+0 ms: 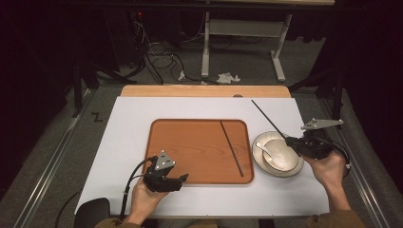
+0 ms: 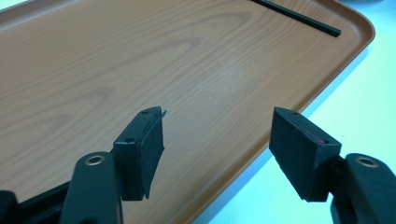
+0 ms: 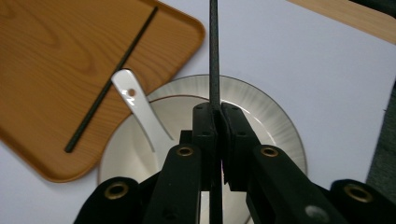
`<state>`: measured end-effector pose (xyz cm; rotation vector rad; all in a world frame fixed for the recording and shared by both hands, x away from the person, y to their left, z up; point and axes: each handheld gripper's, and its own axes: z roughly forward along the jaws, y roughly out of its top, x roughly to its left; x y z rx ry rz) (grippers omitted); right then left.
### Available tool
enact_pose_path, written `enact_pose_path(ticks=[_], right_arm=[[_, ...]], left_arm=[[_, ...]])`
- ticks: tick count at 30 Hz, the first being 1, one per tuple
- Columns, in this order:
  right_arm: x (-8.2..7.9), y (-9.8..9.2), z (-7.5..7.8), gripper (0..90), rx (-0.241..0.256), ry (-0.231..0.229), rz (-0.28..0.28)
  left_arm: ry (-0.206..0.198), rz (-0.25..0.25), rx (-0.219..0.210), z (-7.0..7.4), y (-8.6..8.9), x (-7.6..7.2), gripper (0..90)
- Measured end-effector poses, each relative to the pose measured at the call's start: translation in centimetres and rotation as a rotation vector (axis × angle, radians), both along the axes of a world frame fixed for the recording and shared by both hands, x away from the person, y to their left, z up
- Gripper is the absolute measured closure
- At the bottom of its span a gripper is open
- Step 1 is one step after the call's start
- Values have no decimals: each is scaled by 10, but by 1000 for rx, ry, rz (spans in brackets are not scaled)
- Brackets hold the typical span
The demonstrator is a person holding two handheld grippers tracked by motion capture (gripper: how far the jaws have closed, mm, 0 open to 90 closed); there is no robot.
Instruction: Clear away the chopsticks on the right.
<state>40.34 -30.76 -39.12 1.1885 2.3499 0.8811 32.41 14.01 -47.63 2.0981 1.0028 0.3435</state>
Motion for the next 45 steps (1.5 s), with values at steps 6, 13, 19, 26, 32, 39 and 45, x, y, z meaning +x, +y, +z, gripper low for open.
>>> enact_pose_path(ticks=[6,13,19,26,32,39,45], right_arm=[[-17,23,0,863,67,-26,70],[-32,55,-9,863,57,-2,109],[-37,78,-18,863,54,19,119],[-35,121,-32,863,23,53,164],[-24,146,-57,861,-33,109,164],[-14,161,-84,861,-112,156,139],[-8,165,-91,859,-125,181,122]], left_arm=[[0,-27,-8,0,-6,7,352],[-3,-54,-6,1,-11,12,353],[-6,-70,-9,2,-15,16,353],[-9,-76,-18,3,-16,17,352],[-12,-71,-17,4,-15,17,352],[-16,-76,8,3,-17,14,351],[-15,-73,11,3,-16,13,351]])
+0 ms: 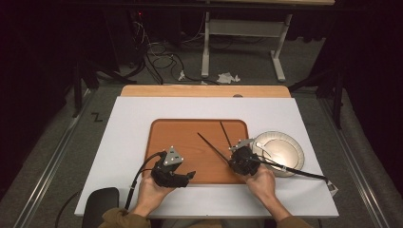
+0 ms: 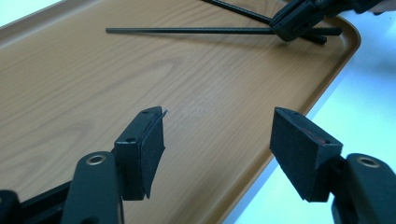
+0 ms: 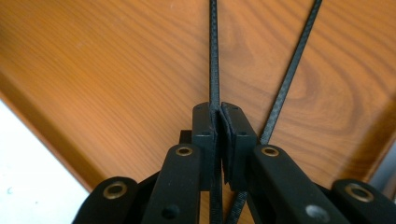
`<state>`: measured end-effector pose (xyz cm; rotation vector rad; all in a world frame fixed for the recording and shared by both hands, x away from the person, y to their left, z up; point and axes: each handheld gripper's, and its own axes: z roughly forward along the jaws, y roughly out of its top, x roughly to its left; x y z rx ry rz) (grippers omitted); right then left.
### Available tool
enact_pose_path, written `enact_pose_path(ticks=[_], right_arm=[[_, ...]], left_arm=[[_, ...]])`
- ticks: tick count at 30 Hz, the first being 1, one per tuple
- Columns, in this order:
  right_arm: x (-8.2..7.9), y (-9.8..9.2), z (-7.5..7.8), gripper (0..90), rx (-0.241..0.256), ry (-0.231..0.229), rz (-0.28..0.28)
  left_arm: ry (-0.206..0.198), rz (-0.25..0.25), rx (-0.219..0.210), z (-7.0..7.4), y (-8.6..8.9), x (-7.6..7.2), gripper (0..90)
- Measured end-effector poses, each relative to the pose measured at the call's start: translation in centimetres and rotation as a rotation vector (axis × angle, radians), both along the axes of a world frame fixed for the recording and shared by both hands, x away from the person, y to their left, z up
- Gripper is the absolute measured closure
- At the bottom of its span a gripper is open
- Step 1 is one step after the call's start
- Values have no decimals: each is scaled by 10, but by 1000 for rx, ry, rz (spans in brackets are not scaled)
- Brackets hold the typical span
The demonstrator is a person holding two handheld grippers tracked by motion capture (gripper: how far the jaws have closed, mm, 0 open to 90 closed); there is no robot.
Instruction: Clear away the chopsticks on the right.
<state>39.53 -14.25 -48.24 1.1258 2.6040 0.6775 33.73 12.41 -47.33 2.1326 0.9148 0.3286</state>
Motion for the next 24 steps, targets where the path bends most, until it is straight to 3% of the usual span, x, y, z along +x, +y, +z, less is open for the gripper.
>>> enact_pose_path(ticks=[10,18,24], right_arm=[[0,3,-5,817,-23,-8,10],[-3,3,0,854,23,-51,62],[-2,7,-6,865,8,-19,82]], left_arm=[[1,6,3,0,1,-1,351],[-4,7,5,0,1,-2,351],[-3,10,6,0,2,-3,351]])
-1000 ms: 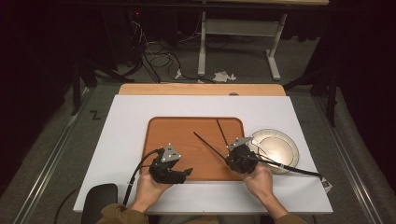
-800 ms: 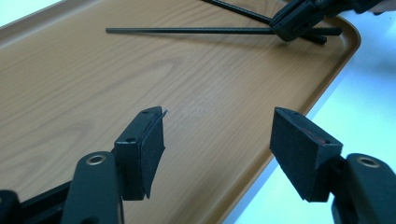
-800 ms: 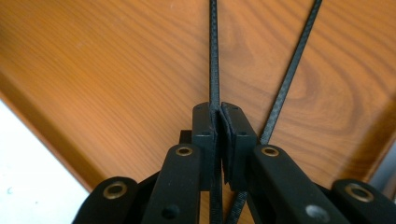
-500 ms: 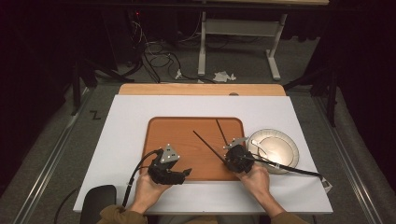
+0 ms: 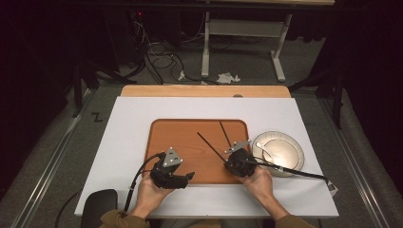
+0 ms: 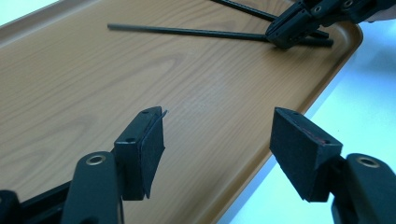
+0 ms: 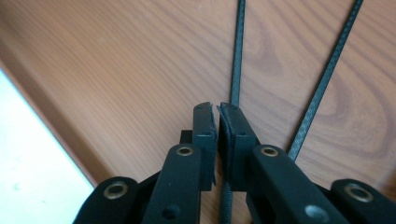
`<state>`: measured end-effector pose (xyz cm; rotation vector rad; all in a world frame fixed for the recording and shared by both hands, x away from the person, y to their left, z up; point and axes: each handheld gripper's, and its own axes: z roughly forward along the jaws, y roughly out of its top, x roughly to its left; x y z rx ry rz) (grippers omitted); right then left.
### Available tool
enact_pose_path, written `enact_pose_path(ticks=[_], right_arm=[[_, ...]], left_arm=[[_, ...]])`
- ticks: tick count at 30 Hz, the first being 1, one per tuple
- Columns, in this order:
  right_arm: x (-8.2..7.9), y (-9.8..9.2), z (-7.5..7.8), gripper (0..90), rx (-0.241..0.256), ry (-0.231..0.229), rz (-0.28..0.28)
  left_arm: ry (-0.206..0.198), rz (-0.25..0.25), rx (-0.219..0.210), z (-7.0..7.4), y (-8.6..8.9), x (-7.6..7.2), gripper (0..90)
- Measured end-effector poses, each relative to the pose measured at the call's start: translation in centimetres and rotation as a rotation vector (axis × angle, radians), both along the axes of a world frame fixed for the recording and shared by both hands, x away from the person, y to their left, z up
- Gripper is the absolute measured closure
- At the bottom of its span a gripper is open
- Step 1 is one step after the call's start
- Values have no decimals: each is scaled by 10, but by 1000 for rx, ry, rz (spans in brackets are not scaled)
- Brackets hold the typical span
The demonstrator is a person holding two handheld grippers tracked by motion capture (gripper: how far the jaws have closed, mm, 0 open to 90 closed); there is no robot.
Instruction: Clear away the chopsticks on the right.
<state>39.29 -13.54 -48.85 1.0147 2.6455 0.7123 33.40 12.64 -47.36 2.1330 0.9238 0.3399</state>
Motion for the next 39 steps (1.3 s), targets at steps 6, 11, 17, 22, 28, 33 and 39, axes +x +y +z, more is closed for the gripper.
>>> enact_pose_path(ticks=[6,11,17,22,28,33,39], right_arm=[[5,-3,-2,858,-29,-17,-35],[7,-5,-1,858,-43,-27,-56],[13,-12,-1,851,-51,-29,-88],[14,-13,0,846,-63,-36,-102],[16,-15,0,845,-68,-39,-114],[17,-16,0,844,-67,-35,-125],[19,-17,0,837,-72,-36,-130]], left_arm=[[2,1,0,-1,0,0,351],[-6,-1,-4,0,0,-2,353],[-9,-4,-2,0,0,-3,353],[-9,-6,-2,0,0,-3,353],[-18,0,-6,1,1,-4,354],[-18,-1,-5,1,1,-4,354],[-15,0,-5,0,1,-4,354]])
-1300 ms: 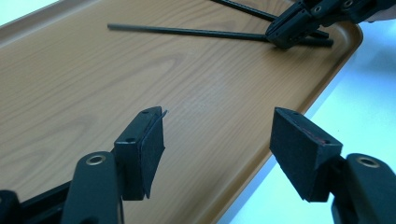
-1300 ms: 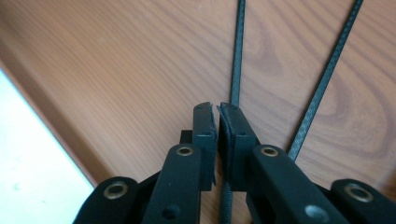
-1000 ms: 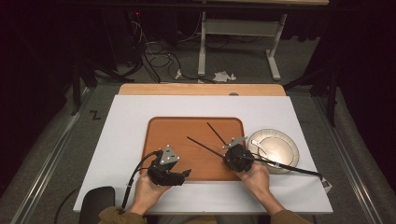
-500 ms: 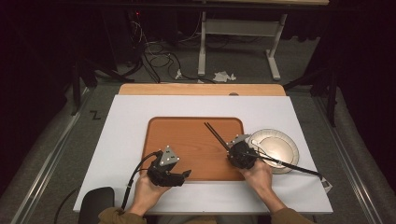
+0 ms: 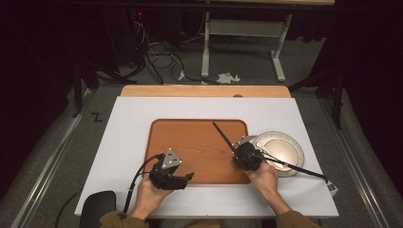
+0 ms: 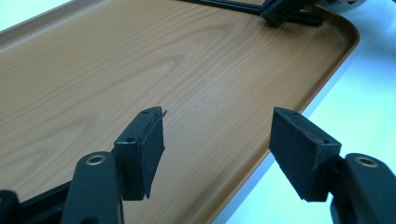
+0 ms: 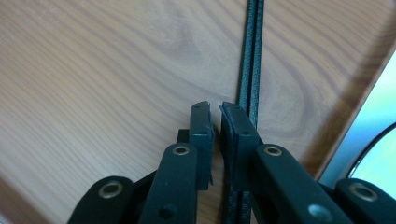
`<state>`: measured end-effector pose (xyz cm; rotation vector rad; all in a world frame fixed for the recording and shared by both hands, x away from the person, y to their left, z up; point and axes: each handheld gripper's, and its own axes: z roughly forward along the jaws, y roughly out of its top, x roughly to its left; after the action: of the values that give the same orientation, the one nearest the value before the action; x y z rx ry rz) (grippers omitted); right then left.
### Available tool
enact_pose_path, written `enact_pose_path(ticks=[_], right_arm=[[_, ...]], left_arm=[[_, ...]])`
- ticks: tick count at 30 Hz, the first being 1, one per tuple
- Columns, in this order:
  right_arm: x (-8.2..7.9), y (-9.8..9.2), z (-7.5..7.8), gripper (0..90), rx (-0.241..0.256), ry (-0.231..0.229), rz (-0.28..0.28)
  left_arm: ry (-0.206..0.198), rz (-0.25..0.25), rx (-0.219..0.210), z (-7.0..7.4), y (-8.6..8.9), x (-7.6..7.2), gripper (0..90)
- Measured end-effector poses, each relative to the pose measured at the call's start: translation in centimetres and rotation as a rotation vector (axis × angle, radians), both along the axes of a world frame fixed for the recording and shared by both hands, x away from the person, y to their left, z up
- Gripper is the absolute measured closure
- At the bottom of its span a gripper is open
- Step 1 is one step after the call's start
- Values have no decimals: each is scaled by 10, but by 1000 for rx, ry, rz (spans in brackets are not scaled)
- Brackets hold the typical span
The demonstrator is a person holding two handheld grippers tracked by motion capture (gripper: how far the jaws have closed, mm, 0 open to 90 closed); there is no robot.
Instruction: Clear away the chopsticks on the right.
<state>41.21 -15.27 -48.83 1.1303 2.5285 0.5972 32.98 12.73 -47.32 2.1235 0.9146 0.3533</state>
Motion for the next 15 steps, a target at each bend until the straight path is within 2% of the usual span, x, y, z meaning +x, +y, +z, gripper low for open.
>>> enact_pose_path(ticks=[7,15], right_arm=[[0,0,1,807,-2,1,9],[-4,-1,8,781,36,-14,29]], left_arm=[[-2,3,-2,0,0,0,354],[-2,6,-6,1,1,0,354]])
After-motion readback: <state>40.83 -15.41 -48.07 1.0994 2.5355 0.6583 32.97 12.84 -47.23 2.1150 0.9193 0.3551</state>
